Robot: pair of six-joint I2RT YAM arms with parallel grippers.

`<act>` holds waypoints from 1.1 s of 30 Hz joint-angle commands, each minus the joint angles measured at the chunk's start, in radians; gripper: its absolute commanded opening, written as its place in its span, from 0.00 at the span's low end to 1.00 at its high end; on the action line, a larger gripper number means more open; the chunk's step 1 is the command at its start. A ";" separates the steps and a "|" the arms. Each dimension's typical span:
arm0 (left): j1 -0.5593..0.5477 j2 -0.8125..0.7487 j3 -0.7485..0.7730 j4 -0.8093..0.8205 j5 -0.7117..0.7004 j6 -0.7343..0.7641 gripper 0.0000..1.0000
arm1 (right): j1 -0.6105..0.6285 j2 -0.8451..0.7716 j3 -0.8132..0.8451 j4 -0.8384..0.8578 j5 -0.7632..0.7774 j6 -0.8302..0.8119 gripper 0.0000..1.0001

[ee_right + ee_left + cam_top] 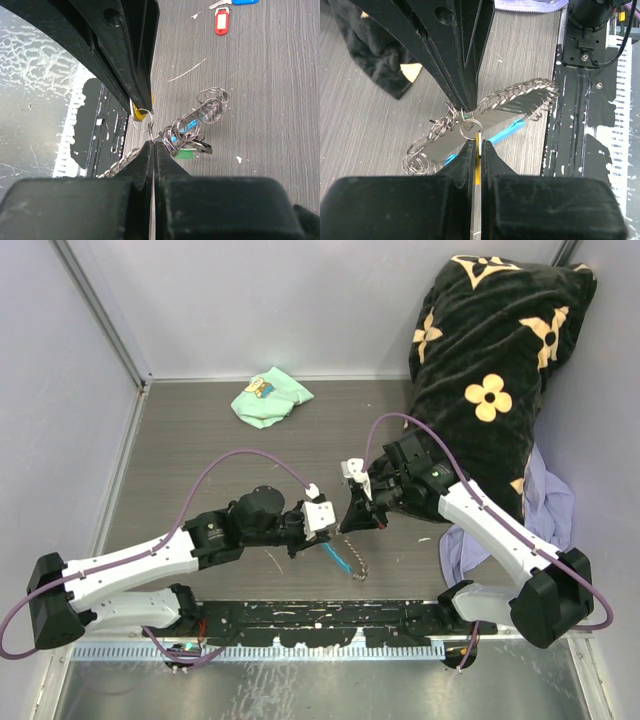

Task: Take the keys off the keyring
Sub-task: Remove the key from the keyring.

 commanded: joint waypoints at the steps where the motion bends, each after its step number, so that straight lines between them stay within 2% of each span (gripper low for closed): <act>1: -0.017 -0.045 -0.010 0.043 0.026 0.000 0.00 | -0.017 -0.019 0.011 0.094 0.021 0.029 0.01; 12: -0.028 -0.046 -0.005 0.008 0.018 0.059 0.00 | -0.018 -0.014 0.001 0.143 0.059 0.089 0.01; 25: -0.040 -0.045 0.004 -0.021 -0.051 0.139 0.00 | -0.019 0.002 0.000 0.111 -0.019 0.055 0.01; 33: -0.041 -0.011 0.088 -0.133 -0.076 0.236 0.00 | 0.019 0.037 0.012 0.079 -0.003 0.024 0.01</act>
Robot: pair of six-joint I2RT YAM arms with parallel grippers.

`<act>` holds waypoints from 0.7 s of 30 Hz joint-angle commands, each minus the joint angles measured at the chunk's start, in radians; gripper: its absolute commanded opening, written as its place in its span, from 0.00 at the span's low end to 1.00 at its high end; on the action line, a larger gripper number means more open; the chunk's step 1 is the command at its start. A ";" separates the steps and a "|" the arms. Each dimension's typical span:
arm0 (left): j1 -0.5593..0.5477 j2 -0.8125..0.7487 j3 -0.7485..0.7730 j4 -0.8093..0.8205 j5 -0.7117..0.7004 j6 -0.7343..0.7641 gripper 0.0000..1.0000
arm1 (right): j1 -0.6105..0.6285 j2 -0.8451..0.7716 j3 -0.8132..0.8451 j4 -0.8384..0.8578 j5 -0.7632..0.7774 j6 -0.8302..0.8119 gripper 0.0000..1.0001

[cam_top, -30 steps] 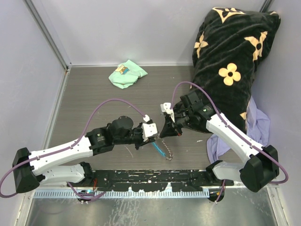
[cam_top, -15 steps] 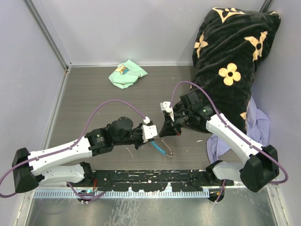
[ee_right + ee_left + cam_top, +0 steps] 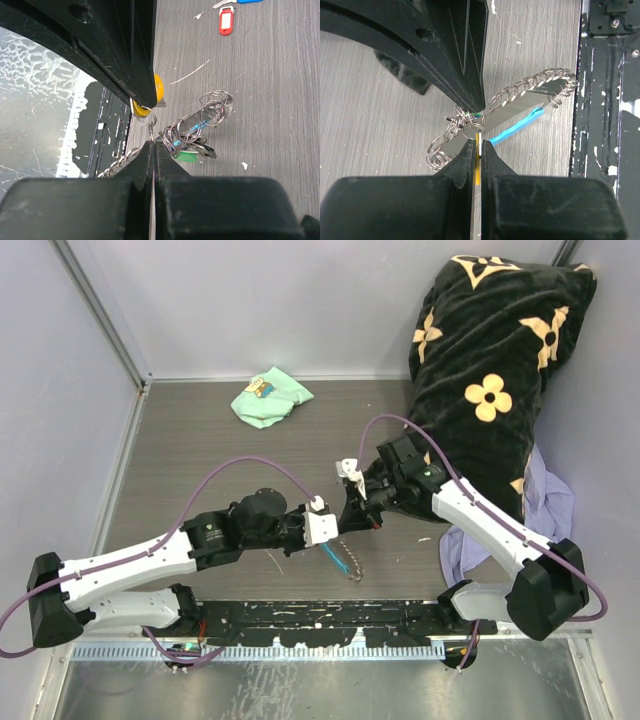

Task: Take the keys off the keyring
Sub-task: Remove the key from the keyring.

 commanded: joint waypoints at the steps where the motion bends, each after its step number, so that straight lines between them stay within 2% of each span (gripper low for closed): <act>1: -0.013 0.008 0.081 -0.081 -0.002 0.070 0.00 | 0.010 0.001 0.031 0.014 0.010 -0.032 0.01; 12: -0.013 0.035 0.145 -0.159 -0.032 0.111 0.00 | 0.059 0.001 0.028 0.008 0.058 -0.062 0.01; 21: -0.025 0.080 0.199 -0.198 -0.062 0.124 0.00 | 0.065 0.008 0.019 0.067 0.048 0.017 0.01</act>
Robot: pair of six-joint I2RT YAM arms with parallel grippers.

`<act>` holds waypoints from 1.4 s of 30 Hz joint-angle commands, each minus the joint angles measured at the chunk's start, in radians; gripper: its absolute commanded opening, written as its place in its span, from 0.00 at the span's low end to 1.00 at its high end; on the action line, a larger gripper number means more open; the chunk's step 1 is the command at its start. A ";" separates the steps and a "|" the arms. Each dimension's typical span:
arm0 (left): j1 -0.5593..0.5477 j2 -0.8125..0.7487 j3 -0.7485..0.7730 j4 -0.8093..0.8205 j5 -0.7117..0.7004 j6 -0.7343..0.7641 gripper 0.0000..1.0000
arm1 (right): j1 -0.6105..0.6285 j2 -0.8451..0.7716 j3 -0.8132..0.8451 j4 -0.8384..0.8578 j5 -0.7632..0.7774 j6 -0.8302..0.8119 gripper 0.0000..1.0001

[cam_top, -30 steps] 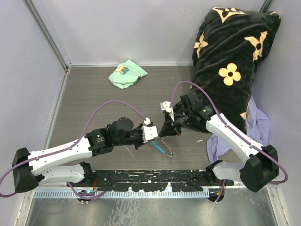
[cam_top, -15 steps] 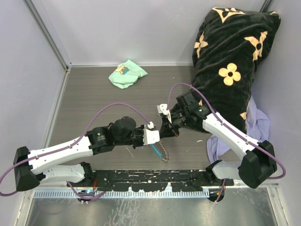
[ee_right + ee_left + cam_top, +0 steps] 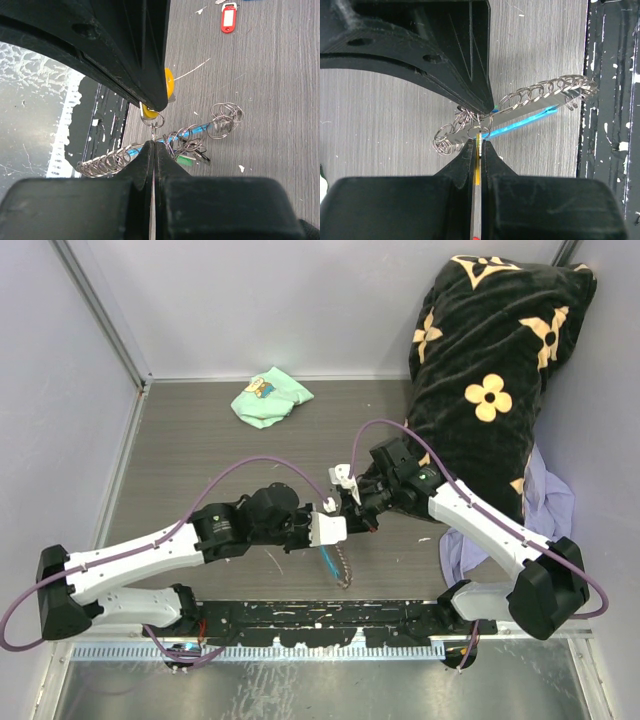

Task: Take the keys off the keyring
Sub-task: Remove the key from the keyring.

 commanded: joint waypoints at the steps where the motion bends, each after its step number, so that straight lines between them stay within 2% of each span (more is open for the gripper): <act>1: -0.014 0.011 0.072 -0.017 -0.034 0.030 0.00 | 0.004 0.003 0.019 0.055 -0.016 0.044 0.01; 19: -0.046 0.057 0.109 -0.071 -0.142 0.096 0.00 | 0.023 0.004 0.016 0.065 -0.062 0.050 0.01; 32: -0.047 0.065 0.111 -0.014 -0.091 0.081 0.00 | 0.057 0.018 0.017 0.066 -0.028 0.043 0.01; 42: -0.062 0.000 0.095 -0.019 -0.081 0.079 0.00 | 0.037 0.029 0.018 0.086 0.021 0.078 0.01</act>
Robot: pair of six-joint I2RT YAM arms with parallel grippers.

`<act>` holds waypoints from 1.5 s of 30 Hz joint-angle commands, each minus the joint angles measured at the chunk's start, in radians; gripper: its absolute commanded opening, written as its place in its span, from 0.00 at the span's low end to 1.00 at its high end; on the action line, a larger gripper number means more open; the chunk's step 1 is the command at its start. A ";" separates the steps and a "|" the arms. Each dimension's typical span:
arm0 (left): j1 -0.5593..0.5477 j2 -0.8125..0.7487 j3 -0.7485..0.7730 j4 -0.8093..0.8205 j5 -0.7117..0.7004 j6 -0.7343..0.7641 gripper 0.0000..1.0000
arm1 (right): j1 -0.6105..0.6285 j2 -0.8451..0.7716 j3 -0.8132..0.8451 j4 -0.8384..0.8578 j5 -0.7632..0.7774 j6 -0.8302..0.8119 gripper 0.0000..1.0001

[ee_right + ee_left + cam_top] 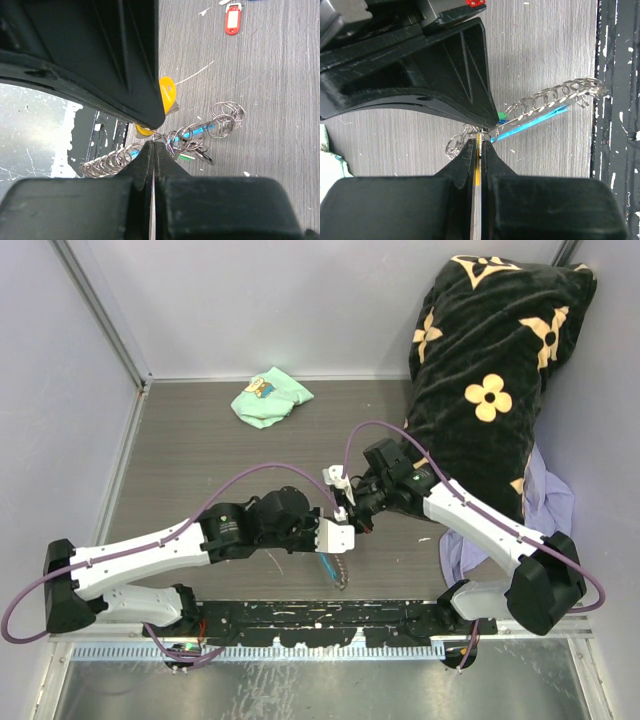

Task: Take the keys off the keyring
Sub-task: Remove the key from the keyring.

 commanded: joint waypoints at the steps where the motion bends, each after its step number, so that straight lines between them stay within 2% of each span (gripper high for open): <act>1: -0.011 -0.057 0.021 0.048 0.014 0.003 0.00 | -0.005 0.006 0.020 0.046 0.011 0.021 0.01; 25: -0.020 -0.107 -0.040 0.063 -0.008 -0.059 0.00 | -0.066 -0.018 0.005 0.114 0.068 0.114 0.01; 35: -0.020 -0.137 -0.119 0.142 -0.019 -0.160 0.00 | -0.091 -0.056 -0.012 0.148 0.060 0.128 0.01; 45: -0.020 -0.154 -0.230 0.312 -0.018 -0.319 0.00 | -0.108 -0.078 -0.017 0.164 0.036 0.130 0.01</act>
